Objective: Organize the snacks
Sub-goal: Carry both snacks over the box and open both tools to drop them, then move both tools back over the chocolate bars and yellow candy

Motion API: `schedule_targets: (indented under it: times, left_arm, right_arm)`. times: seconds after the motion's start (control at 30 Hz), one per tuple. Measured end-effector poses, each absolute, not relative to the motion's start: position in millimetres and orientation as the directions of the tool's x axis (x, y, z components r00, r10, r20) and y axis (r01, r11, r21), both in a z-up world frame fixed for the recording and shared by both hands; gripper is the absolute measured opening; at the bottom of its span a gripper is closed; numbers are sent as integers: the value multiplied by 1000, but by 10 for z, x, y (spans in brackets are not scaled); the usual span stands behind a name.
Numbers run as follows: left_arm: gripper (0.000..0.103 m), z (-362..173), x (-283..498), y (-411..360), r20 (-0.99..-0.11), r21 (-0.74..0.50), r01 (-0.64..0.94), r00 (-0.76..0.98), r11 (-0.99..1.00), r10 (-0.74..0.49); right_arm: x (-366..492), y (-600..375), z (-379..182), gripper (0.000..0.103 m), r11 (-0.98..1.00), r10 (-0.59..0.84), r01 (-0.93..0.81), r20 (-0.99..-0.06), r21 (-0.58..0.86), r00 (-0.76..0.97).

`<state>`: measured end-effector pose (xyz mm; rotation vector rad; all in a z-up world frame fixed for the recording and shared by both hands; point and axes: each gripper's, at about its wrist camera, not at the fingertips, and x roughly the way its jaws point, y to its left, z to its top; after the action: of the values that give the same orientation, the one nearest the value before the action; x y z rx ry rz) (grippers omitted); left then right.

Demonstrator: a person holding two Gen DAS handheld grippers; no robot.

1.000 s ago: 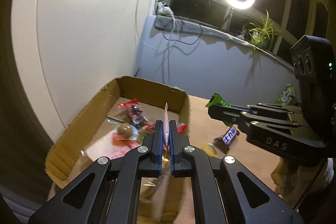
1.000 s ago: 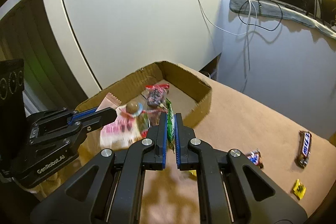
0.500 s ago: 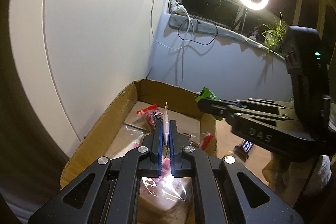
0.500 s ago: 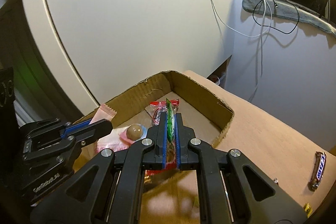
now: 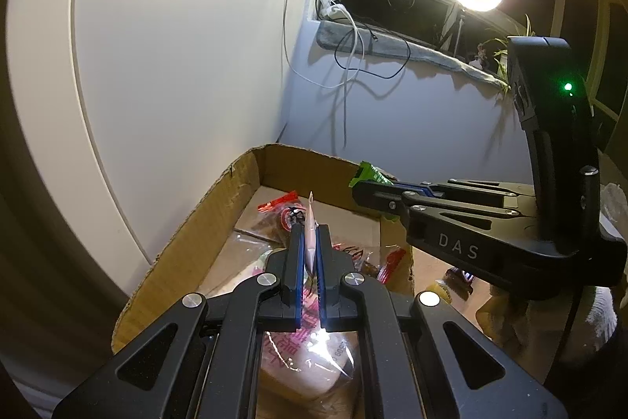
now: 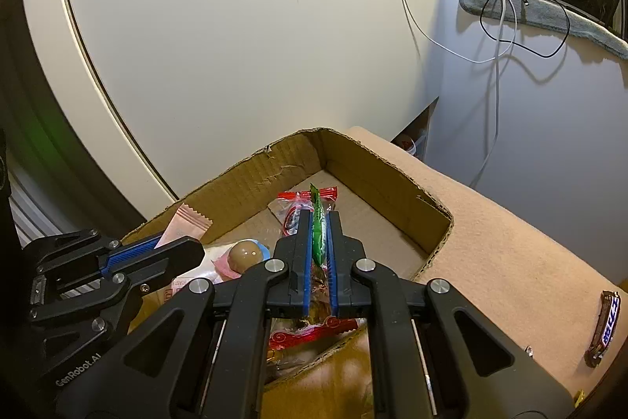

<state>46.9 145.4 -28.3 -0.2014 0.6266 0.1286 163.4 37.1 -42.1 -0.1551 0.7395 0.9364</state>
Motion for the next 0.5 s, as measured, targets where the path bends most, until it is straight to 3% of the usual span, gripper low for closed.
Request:
schedule_targets:
  times: [0.1,0.17,0.23,0.37,0.43,0.5]
  left_arm:
    - [6,-281,465,1454,-589,-139,-186,805,973,70]
    - [12,-279,445,1465,-587,-141,-189,807,972,72]
    - [16,-271,434,1469,-585,-141,-192,808,971,74]
    - [27,-275,433,1467,-583,-133,-197,808,971,84]
    - [31,-273,427,1463,-582,-131,-196,809,972,85]
    - [36,-268,420,1467,-581,-132,-196,809,972,84]
  right_arm:
    - [1623,379,-420,7,600,675,-779,-640,184,369]
    - [1615,385,-417,21,601,672,-779,-641,179,371]
    - [1605,384,-416,52,606,670,-776,-637,174,381]
    - [1598,361,-384,58,617,670,-769,-626,170,399]
    - [1591,349,-367,71,625,664,-764,-623,159,414]
    - [1579,332,-346,78,633,663,-759,-614,153,429]
